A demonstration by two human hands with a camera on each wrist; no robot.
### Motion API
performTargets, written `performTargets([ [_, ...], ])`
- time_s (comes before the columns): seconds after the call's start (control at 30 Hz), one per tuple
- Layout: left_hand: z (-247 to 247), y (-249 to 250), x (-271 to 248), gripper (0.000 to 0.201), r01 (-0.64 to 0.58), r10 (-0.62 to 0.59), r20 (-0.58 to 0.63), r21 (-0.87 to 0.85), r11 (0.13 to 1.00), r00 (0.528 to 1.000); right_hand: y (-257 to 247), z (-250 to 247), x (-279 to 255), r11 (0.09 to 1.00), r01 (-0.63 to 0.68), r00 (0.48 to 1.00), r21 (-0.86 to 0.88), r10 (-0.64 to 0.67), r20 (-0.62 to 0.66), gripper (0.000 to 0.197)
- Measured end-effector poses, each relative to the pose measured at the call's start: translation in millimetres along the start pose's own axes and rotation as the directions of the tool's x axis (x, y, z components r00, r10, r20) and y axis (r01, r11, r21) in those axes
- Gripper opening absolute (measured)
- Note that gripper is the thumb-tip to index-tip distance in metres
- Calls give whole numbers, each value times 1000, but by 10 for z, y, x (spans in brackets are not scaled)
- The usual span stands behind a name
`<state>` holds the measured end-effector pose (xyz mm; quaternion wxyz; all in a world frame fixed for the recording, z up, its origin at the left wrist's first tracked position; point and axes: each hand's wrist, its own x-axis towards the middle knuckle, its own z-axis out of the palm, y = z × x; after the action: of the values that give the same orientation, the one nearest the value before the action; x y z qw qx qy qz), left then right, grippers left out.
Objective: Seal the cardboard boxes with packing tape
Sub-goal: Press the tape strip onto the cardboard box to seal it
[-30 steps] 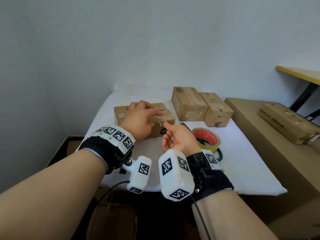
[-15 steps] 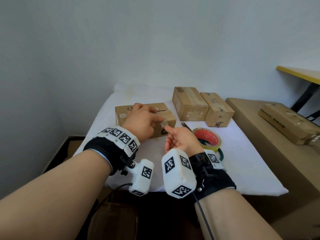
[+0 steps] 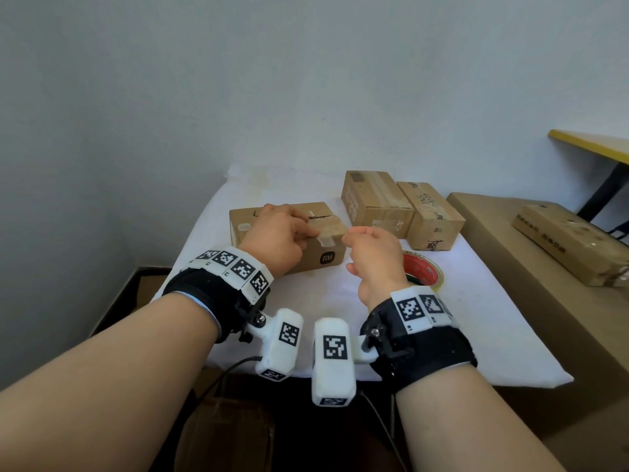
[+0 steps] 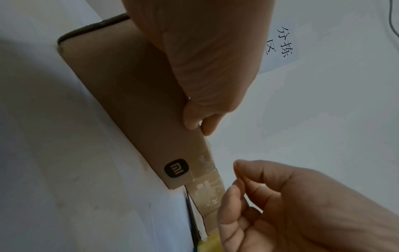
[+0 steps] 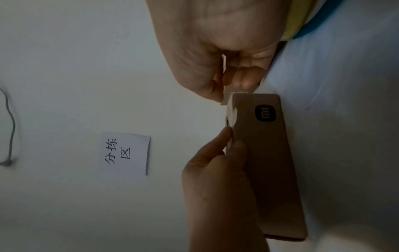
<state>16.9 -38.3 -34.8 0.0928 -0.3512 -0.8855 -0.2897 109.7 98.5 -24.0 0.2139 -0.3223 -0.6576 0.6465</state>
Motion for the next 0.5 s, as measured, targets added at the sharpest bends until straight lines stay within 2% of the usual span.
performTargets([
  [0.1, -33, -7, 4, 28, 7, -7, 4, -41, 999, 1000, 26, 22, 72, 998, 52, 998, -33, -51, 29, 16],
  [0.3, -161, -15, -47, 12, 104, -98, 35, -315, 943, 995, 70, 58, 179, 954, 219, 976, -204, -211, 60, 13],
  [0.4, -157, 21, -26, 14, 109, -101, 45, -266, 958, 994, 76, 86, 207, 919, 274, 961, -282, -268, 61, 12],
  [0.5, -121, 59, -4, 16, 111, -108, 25, -156, 982, 994, 84, 144, 202, 902, 277, 960, -331, -278, 44, 9],
])
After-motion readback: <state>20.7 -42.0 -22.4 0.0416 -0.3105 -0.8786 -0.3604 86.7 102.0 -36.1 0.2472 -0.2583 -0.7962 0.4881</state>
